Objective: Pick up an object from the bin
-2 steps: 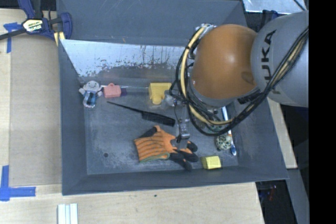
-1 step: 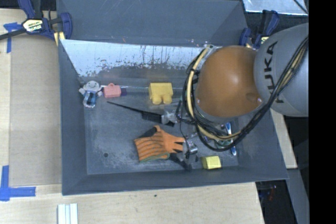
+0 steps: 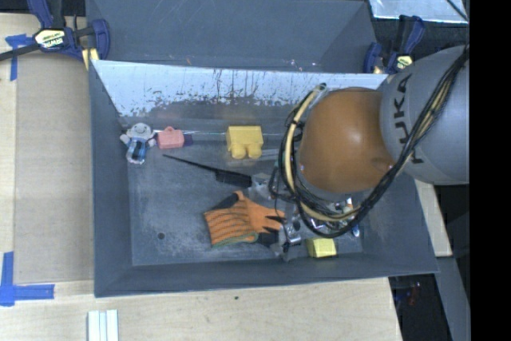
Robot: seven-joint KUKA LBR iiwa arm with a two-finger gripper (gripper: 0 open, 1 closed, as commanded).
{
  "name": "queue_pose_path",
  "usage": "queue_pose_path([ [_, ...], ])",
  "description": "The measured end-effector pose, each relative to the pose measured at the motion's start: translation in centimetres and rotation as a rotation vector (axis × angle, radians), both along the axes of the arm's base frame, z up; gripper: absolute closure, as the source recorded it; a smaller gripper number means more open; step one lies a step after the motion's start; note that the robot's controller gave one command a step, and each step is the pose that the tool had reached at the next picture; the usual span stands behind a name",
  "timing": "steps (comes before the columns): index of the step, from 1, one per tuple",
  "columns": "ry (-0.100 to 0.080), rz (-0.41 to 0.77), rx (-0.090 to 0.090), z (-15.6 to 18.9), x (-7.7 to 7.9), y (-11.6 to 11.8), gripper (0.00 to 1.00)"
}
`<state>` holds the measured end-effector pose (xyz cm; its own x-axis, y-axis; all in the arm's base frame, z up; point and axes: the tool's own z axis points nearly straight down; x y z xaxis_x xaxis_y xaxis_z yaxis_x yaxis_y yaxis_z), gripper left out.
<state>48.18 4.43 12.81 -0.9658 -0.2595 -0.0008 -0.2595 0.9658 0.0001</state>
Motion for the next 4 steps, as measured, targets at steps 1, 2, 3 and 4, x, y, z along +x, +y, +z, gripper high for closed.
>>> queue_pose_path([
  [1,-0.011,-0.384,0.004,-5.2,2.8,-1.7,0.00],
  [2,-0.010,-0.157,0.002,-5.6,2.0,-1.3,1.00],
  [3,-0.010,-0.158,0.002,-5.6,2.0,-1.3,1.00],
  [4,-0.004,-0.158,0.001,-2.5,1.7,-1.4,1.00],
])
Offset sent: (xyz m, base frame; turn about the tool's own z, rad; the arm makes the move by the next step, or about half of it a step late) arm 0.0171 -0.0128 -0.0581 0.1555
